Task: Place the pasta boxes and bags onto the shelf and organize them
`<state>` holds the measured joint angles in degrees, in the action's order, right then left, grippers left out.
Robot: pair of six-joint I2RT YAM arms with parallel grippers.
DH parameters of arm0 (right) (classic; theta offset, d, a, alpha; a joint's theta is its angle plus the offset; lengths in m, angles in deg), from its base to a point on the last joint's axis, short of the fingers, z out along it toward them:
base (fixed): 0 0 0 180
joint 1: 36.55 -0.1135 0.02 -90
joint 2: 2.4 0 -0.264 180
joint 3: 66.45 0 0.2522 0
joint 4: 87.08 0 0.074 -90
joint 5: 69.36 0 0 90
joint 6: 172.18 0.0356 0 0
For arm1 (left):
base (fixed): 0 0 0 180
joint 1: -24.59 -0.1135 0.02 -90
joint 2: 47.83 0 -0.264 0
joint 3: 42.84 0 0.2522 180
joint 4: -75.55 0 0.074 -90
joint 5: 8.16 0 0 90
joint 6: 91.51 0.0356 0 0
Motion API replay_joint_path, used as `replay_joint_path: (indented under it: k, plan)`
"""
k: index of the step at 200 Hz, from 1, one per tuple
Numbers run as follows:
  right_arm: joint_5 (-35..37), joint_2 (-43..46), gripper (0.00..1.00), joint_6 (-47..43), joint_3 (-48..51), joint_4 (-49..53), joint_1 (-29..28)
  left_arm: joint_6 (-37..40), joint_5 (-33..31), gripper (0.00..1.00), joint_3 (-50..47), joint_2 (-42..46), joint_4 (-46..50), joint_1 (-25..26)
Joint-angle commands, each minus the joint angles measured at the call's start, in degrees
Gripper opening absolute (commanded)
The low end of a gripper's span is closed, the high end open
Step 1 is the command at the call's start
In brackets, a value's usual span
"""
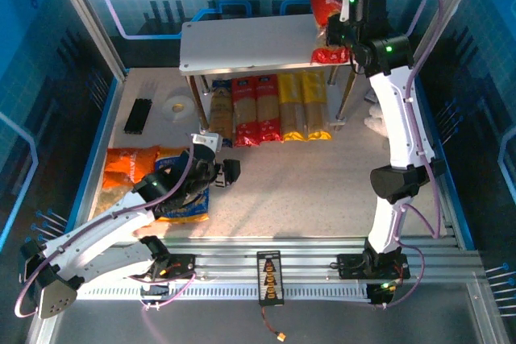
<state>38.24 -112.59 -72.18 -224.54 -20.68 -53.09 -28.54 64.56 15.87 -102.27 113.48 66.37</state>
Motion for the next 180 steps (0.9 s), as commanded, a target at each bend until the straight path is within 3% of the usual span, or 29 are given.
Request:
replay_joint_path:
  k: [1,12,29,94,102,115,130,180]
  plan:
    - [1.26,-0.26,0.05,0.40,-0.95,-6.46,1.36,0.20,0.40,0.69,1.04,0.09,0.67,-0.45]
    - [1.07,-0.65,0.16,1.01,-0.78,-5.62,1.67,0.15,0.32,0.70,0.83,0.18,0.79,-0.48]
    - [0.89,-0.75,0.21,1.51,0.17,-5.26,1.94,0.00,0.08,0.70,0.67,0.38,0.88,-0.56]
    - [-4.62,-1.42,0.23,4.04,1.36,-4.09,2.03,-0.20,0.49,0.70,0.58,0.24,0.53,-0.66]
    - [-4.92,-1.51,0.32,4.38,1.41,-3.97,2.04,-0.20,0.50,0.70,0.53,0.19,0.61,-0.66]
    - [-5.36,-1.45,0.56,4.70,1.54,-3.93,1.97,-0.23,0.50,0.70,0.55,0.21,0.61,-0.70]
    - [-5.78,-0.94,0.66,4.89,1.85,-4.19,1.94,-0.21,0.34,0.70,0.48,0.22,0.79,-0.65]
    - [-5.01,6.16,0.67,5.24,11.14,-9.16,2.16,-0.44,0.35,0.70,-0.03,0.68,0.53,-0.75]
